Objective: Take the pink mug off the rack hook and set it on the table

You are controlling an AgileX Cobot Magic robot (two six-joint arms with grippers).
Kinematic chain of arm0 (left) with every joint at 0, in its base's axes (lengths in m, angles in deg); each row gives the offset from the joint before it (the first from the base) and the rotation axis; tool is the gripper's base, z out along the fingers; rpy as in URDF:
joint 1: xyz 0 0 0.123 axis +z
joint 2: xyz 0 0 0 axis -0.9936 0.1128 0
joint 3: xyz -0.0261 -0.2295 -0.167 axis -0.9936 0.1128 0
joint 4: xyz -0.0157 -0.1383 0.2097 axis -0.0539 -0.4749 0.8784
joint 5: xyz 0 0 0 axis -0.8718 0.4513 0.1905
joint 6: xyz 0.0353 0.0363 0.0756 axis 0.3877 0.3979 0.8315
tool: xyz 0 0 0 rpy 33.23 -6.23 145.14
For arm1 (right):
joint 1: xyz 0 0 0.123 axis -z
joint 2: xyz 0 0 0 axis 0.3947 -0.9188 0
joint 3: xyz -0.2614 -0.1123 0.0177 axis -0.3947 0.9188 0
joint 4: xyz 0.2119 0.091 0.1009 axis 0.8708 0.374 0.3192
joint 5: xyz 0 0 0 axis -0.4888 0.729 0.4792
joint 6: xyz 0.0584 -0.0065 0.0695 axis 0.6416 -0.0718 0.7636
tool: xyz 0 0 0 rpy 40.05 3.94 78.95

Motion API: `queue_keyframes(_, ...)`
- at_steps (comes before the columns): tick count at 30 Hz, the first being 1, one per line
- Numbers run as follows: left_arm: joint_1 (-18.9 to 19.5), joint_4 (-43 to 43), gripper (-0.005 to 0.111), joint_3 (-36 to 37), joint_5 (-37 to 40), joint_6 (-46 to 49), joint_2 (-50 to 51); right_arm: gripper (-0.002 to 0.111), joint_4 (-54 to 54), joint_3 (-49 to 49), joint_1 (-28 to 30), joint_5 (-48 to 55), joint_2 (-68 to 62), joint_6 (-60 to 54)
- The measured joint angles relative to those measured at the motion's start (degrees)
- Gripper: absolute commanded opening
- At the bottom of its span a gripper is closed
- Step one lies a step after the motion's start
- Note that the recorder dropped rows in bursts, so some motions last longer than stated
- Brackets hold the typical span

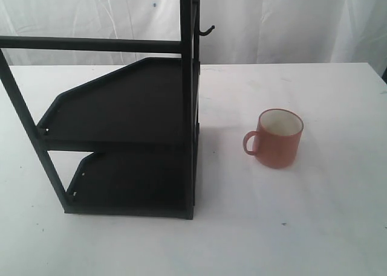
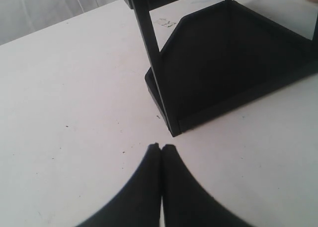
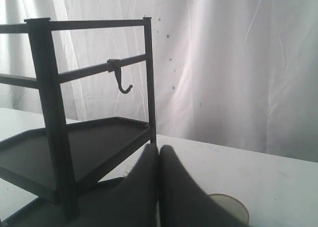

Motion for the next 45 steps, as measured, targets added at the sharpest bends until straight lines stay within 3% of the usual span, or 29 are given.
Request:
queue_keyframes(21,0.0,0.0,0.0,0.0,0.0,0.0,0.0,0.0,0.0,0.1,0.0,0.1,0.3,0.0)
queue_keyframes(28,0.0,0.0,0.0,0.0,0.0,0.0,0.0,0.0,-0.2,4.6,0.2,0.1,1.4,3.2)
queue_keyframes(45,0.0,0.0,0.0,0.0,0.0,0.0,0.0,0.0,-7.8,16.4,11.4,1.2,14.7,15.0)
